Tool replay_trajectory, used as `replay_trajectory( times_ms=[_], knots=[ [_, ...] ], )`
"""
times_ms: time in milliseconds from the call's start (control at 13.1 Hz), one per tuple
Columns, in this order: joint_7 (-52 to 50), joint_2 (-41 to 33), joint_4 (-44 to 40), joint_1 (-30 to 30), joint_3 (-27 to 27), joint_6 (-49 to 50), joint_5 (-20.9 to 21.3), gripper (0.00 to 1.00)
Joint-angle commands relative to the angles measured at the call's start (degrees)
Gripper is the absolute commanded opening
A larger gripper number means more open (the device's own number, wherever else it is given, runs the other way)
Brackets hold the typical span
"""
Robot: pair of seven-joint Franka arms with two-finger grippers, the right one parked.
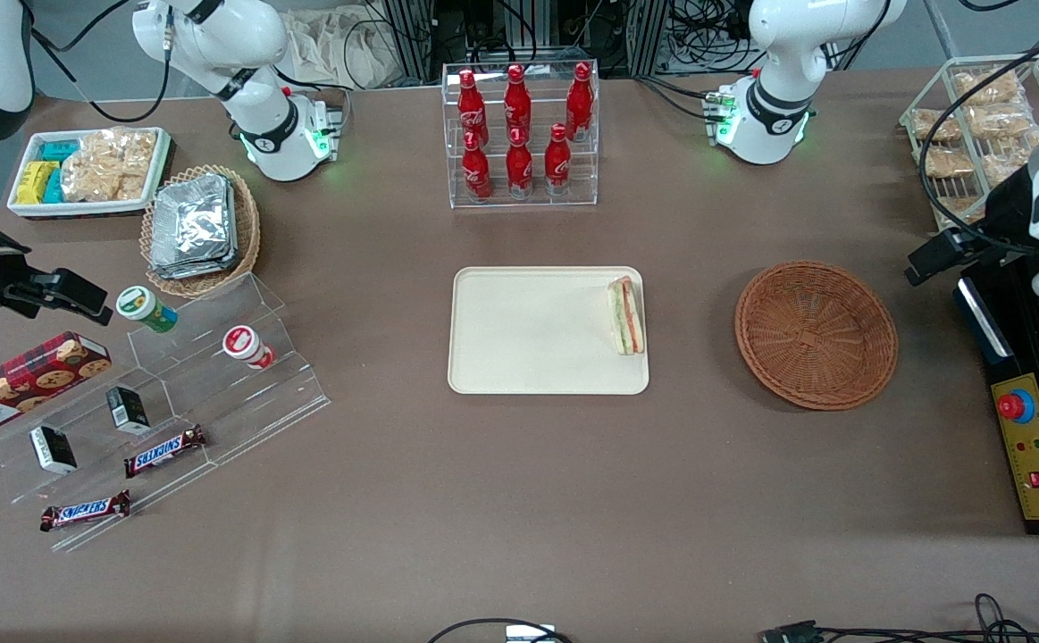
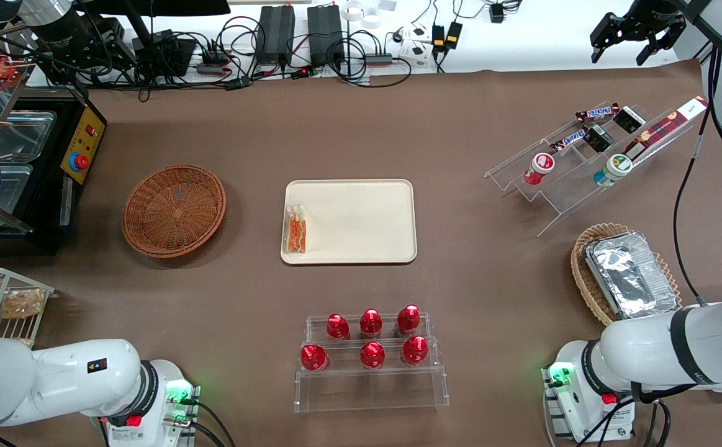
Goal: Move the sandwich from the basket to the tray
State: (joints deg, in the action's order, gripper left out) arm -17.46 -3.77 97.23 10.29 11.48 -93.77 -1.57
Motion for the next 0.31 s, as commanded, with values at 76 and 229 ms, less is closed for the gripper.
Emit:
replay_trajectory(
  times_ms=[76, 229],
  knots=[
    [2.78, -0.72, -0.02, -0.8, -2.16, -0.71, -0.63, 1.0],
    [2.69, -0.37, -1.42, -0.88, -2.08, 0.78, -0.19, 1.0]
  ],
)
